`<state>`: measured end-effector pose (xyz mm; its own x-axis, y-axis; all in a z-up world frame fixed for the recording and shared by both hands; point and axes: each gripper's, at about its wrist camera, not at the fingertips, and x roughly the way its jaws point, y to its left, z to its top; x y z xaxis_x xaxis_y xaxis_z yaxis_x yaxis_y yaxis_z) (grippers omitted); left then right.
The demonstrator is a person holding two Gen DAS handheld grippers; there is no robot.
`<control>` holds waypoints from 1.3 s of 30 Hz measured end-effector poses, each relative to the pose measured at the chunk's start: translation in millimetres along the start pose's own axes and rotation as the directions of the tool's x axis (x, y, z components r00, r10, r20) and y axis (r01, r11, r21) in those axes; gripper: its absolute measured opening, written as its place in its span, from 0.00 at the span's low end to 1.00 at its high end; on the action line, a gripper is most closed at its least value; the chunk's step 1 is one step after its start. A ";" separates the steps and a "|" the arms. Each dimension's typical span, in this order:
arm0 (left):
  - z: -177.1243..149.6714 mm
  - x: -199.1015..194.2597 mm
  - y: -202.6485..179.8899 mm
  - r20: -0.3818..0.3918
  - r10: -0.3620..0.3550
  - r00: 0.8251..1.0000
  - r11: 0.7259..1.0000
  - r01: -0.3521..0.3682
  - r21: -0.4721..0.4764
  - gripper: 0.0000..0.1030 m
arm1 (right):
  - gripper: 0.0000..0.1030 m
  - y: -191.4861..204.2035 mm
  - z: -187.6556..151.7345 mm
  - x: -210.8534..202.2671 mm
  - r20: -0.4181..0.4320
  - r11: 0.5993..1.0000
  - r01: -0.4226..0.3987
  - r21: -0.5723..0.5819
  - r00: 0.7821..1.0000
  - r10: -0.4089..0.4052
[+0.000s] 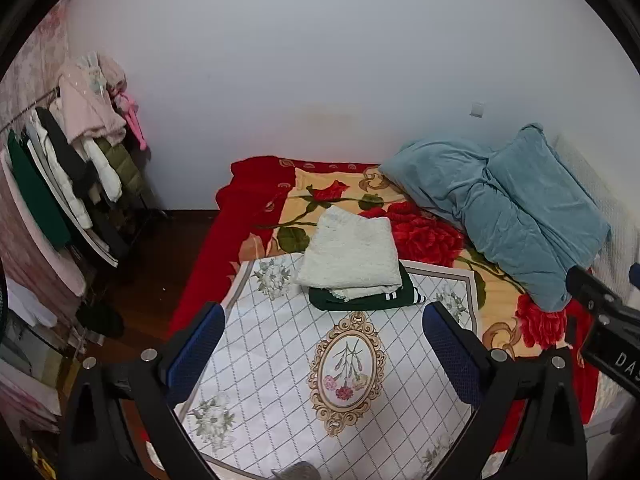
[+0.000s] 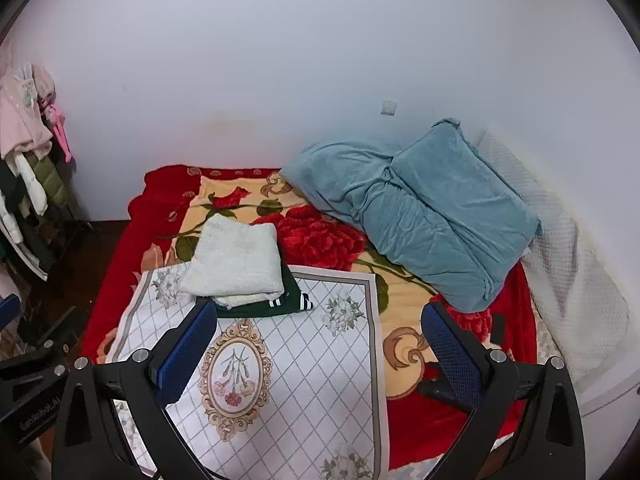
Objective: Fold large clothes
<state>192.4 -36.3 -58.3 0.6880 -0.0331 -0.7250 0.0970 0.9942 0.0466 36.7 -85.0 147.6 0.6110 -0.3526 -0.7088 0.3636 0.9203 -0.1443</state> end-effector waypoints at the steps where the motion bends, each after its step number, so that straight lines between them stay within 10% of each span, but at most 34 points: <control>1: -0.7 -3.8 0.1 -0.002 -0.002 1.000 1.000 0.002 -0.001 0.98 | 1.00 -1.5 0.3 -7.8 0.004 1.000 -0.002 -0.001 1.000 0.002; 39: -6.0 -67.4 -3.3 0.043 0.027 0.999 0.999 -0.025 -0.035 0.98 | 1.00 -18.1 3.3 -77.8 0.051 0.998 -0.053 -0.016 0.997 0.054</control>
<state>141.3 -36.7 -13.7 0.7206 -0.0108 -0.6933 0.0546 0.9977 0.0412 -15.1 -74.8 207.6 0.6646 -0.3106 -0.6796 0.3195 0.9403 -0.1172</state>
